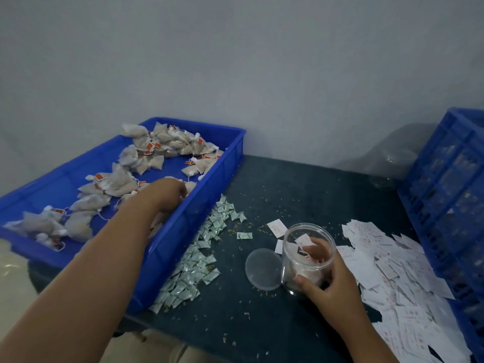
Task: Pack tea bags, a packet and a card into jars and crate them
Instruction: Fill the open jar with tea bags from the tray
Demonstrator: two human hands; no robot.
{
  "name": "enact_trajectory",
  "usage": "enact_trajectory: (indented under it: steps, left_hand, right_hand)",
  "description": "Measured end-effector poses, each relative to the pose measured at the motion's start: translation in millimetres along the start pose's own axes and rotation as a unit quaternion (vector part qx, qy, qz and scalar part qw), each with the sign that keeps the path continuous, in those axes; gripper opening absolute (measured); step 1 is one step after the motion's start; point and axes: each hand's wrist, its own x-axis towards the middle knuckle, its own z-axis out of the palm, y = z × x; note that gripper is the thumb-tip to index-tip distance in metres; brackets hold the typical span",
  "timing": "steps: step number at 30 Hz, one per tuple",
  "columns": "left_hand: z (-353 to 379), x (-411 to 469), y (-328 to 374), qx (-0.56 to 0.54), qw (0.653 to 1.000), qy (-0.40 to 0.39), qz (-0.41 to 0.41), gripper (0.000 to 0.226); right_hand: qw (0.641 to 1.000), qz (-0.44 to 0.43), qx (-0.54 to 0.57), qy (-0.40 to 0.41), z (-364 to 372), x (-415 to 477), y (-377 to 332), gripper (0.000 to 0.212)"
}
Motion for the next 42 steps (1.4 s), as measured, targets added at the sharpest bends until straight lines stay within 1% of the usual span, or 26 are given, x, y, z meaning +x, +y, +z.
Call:
enact_trajectory:
  steps: [2,4,6,10,12,15,17,18,19,20,21,23,25,27,29,33,36,37,42]
  left_hand:
    - [-2,2,2,-0.038,0.998,0.046,-0.018,0.020]
    - [-1,1,4,-0.056,0.996,0.061,-0.022,0.019]
    - [0,-1,3,-0.067,0.994,0.078,-0.025,0.021]
    - [-5,0,-2,-0.117,0.985,0.121,-0.048,0.033]
    - [-6,0,-2,-0.144,0.976,0.151,-0.057,0.034]
    - [-9,-4,0,-0.248,0.944,0.209,-0.062,0.033]
    - [-14,-12,7,-0.353,0.905,0.230,-0.063,0.021]
    - [-18,-17,12,-0.403,0.884,0.230,-0.061,0.017]
    - [-22,-24,17,-0.442,0.868,0.221,-0.051,0.020]
    - [-26,-31,22,-0.464,0.861,0.205,-0.034,0.027]
    - [-30,-37,28,-0.467,0.863,0.190,-0.015,0.030]
    - [-38,-52,44,-0.442,0.879,0.175,0.029,0.028]
    - [-46,-66,65,-0.412,0.891,0.177,0.071,0.030]
    - [-50,-76,88,-0.394,0.895,0.177,0.109,0.033]
    - [-48,-86,110,-0.383,0.898,0.158,0.148,0.034]
    - [-23,-103,156,-0.280,0.925,0.138,0.218,0.033]
    - [-4,-111,182,-0.176,0.941,0.139,0.254,0.031]
    - [0,-112,188,-0.157,0.943,0.132,0.261,0.030]
    - [5,-114,197,-0.145,0.939,0.104,0.294,0.038]
  right_hand:
    - [1.000,0.002,0.000,0.000,0,-1,1,0.082]
    - [1.000,0.003,0.000,0.001,0,-1,1,0.082]
    - [1.000,0.004,-0.001,0.002,0,0,1,0.081]
    - [1.000,0.007,0.002,0.003,0,1,1,0.080]
    - [1.000,0.011,0.004,0.002,0,1,0,0.080]
    - [1.000,0.013,0.003,0.001,0,1,-2,0.084]
    - [1.000,0.013,0.003,0.001,0,1,-3,0.084]
    - [1.000,0.012,0.003,0.002,0,1,-3,0.084]
    - [1.000,0.013,0.003,0.002,0,1,-4,0.084]
    - [1.000,0.013,0.004,0.001,0,1,-5,0.083]
    - [1.000,0.014,0.006,0.000,0,1,-5,0.083]
    - [1.000,0.012,0.011,-0.001,0,1,-6,0.081]
    - [1.000,0.011,0.014,-0.004,0,1,-6,0.079]
    - [1.000,0.008,0.014,-0.003,-1,1,-6,0.076]
    - [1.000,0.006,0.012,-0.002,-1,2,-6,0.075]
    - [1.000,0.003,0.011,-0.006,-2,3,-4,0.076]
    - [1.000,0.000,0.014,-0.012,-2,3,-1,0.077]
    - [1.000,0.000,0.015,-0.012,-3,2,-1,0.076]
    - [1.000,0.001,0.023,-0.002,-5,3,-4,0.069]
